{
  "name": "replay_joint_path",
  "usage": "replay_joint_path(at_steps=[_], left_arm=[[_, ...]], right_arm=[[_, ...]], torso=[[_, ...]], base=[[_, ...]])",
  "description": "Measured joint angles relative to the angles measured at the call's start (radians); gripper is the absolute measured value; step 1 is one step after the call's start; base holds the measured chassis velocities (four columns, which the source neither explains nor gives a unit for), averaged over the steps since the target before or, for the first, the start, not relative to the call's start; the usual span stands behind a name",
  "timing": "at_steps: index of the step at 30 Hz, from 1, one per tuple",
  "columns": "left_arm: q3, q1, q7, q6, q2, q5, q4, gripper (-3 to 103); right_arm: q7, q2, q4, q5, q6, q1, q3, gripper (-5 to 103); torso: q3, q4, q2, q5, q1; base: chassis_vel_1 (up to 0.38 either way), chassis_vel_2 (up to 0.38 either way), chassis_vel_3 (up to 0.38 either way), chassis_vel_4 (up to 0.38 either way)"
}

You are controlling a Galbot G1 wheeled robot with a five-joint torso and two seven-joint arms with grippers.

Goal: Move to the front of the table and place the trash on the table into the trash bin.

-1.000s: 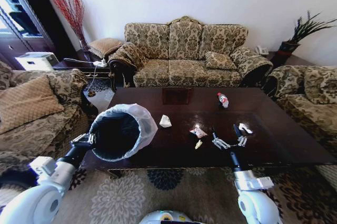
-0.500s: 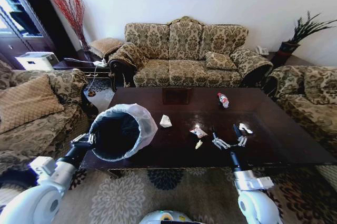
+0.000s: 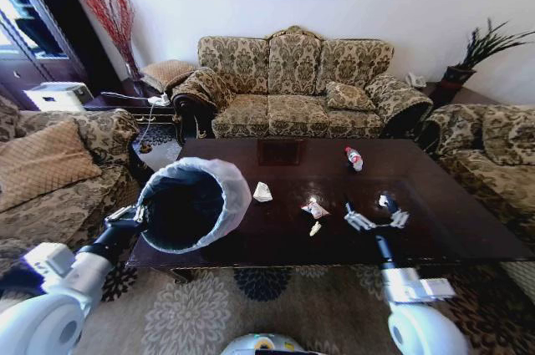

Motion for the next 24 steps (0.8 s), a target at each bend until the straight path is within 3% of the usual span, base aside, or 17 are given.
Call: replay_joint_path(at_steps=[4,10,18,24], left_arm=[[0.005,-0.004,0.001,0.015,0.011,0.003,0.029,0],[0.006,-0.005,0.005,0.018,0.024,0.017,0.146,0],[-0.124,-0.038,-0.019,0.015,0.070,-0.078,0.172,0],[-0.156,-0.047,-0.031,0.028,0.086,-0.138,0.154,0]], right_arm=[[0.002,-0.002,0.003,0.004,-0.011,0.000,-0.002,100],[-0.002,-0.026,-0.012,0.083,-0.116,0.015,-0.038,100],[-0.035,-0.048,-0.046,0.103,-0.045,0.089,-0.049,100],[-0.072,-0.046,-0.058,0.081,-0.028,0.094,-0.057,100]], torso=[[0.000,-0.0002,0.000,0.0002,0.000],[0.000,0.0001,0.000,-0.0005,0.000],[0.000,-0.0001,0.000,-0.0001,0.000],[0.000,-0.0001,0.000,0.0000,0.000]], base=[[0.000,0.000,0.000,0.000],[0.000,0.000,0.000,0.000],[0.000,0.000,0.000,0.000],[0.000,0.000,0.000,0.000]])
